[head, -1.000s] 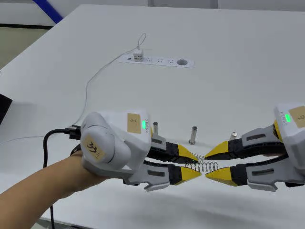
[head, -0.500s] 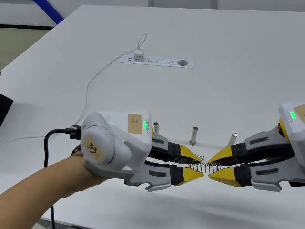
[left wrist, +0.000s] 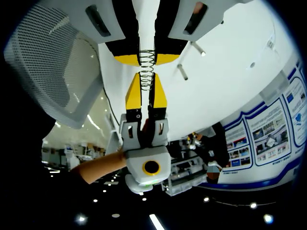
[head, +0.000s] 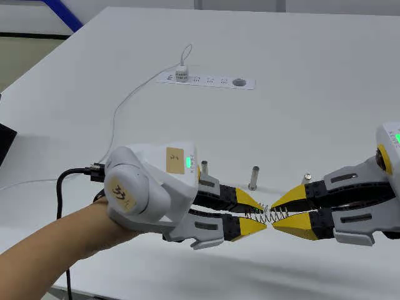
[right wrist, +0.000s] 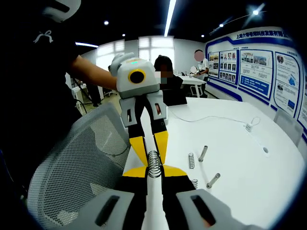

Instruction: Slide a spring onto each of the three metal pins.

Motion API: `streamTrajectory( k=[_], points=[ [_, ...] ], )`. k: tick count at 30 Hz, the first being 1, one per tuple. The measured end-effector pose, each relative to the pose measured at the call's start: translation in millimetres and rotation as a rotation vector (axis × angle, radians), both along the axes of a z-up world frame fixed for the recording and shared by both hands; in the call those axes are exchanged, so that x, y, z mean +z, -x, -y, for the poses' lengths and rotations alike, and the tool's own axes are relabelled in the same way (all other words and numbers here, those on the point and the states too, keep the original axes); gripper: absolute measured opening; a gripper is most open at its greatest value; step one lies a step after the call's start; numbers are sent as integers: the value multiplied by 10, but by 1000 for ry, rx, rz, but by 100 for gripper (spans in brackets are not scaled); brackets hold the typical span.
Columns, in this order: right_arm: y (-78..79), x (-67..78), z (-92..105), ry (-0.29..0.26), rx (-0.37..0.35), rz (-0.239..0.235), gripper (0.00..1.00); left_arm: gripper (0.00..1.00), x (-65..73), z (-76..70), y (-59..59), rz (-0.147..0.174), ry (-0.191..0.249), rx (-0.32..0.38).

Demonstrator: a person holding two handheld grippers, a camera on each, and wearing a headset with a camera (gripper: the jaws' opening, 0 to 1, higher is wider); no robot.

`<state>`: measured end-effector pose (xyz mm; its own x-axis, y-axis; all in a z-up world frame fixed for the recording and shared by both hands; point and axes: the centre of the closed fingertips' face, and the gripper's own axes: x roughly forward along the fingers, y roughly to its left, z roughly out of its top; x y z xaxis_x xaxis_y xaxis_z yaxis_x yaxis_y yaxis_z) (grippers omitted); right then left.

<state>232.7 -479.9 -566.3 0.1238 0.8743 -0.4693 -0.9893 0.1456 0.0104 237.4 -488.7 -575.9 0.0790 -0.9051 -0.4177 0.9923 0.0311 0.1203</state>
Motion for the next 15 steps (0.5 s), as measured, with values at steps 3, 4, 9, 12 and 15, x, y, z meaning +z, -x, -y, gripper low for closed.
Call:
streamTrajectory(
  k=[3, 4, 9, 12, 15],
  points=[
    [-3, 33, -19, -21, -7, -5, 11, 10, 0, -1, -7, 6, -1, 4],
    [-3, 50, -31, -31, -9, -7, 11, 10, -4, 1, -8, 6, -2, 3],
    [-10, 122, -79, -73, -19, -16, 11, 9, -6, 7, -13, 6, 0, 6],
    [-19, 148, -95, -88, -26, -21, 11, 9, -4, 12, -19, 5, 3, 8],
    [-21, 171, -112, -102, -30, -28, 11, 9, -4, 19, -18, 1, 6, 9]
  ],
)
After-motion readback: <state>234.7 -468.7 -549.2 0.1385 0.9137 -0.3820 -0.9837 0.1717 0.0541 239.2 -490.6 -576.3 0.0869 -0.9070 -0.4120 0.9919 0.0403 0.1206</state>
